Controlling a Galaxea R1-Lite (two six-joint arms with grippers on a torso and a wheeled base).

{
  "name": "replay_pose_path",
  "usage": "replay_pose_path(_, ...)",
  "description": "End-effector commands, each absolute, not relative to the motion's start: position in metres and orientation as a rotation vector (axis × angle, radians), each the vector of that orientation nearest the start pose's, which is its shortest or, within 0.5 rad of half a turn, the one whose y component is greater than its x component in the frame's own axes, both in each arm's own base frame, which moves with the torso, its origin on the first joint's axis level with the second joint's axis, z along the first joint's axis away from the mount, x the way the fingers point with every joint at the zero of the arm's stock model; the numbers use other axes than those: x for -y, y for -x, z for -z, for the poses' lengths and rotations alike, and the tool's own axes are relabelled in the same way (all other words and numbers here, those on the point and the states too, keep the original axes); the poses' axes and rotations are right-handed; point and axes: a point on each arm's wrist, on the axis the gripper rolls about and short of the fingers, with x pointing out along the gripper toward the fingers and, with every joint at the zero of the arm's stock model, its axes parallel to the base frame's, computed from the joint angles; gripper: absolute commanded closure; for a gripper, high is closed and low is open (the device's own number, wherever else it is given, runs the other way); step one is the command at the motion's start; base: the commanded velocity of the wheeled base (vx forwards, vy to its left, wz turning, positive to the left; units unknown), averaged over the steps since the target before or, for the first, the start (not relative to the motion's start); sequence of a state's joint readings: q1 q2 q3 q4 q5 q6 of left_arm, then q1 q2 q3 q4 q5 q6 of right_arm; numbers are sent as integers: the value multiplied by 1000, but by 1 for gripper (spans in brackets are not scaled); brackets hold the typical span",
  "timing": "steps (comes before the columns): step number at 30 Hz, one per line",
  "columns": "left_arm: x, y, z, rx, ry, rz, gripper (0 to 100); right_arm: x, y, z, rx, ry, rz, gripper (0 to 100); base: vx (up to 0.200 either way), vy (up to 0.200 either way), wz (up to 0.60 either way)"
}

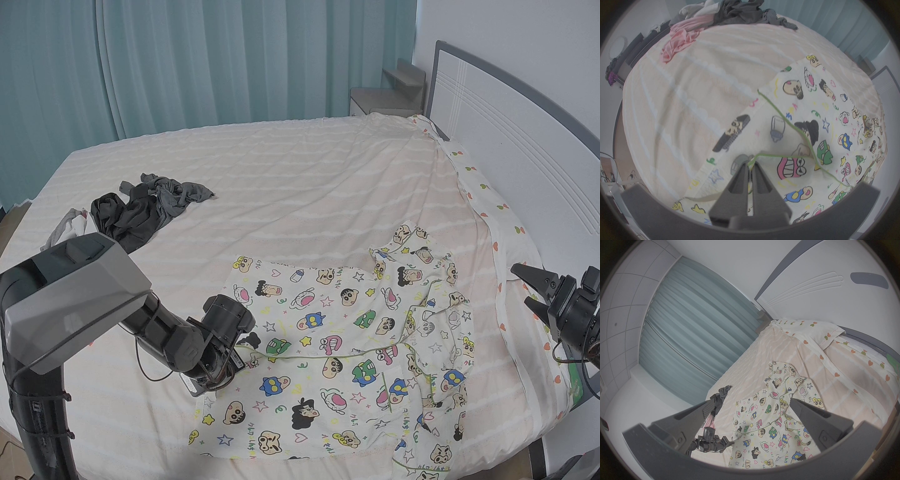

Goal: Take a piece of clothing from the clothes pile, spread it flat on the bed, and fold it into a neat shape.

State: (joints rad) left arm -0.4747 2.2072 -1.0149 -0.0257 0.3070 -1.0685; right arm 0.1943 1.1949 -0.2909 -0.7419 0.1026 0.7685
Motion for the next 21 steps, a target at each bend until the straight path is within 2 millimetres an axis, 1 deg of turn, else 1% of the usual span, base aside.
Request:
replay_pose_path(1, 151, -321, -28, -967, 535, -412, 100, -33, -155, -172, -269, -754, -219, 0, 0, 0, 0)
replay_pose_path(7, 146, -329, -44, -910, 519, -399, 100, -33, -155, -172, -267, -754, -220, 0, 0, 0, 0)
replay_pose_path(10, 140, -334, -45, -882, 477, -412, 100, -33, -155, -173, -264, -754, -221, 0, 0, 0, 0)
replay_pose_path(14, 134, -341, -49, -863, 467, -416, 100, -33, -155, -173, -264, -754, -221, 0, 0, 0, 0)
replay_pose_path(21, 132, -349, -53, -844, 431, -384, 100, -33, -155, -173, -264, -754, -221, 0, 0, 0, 0)
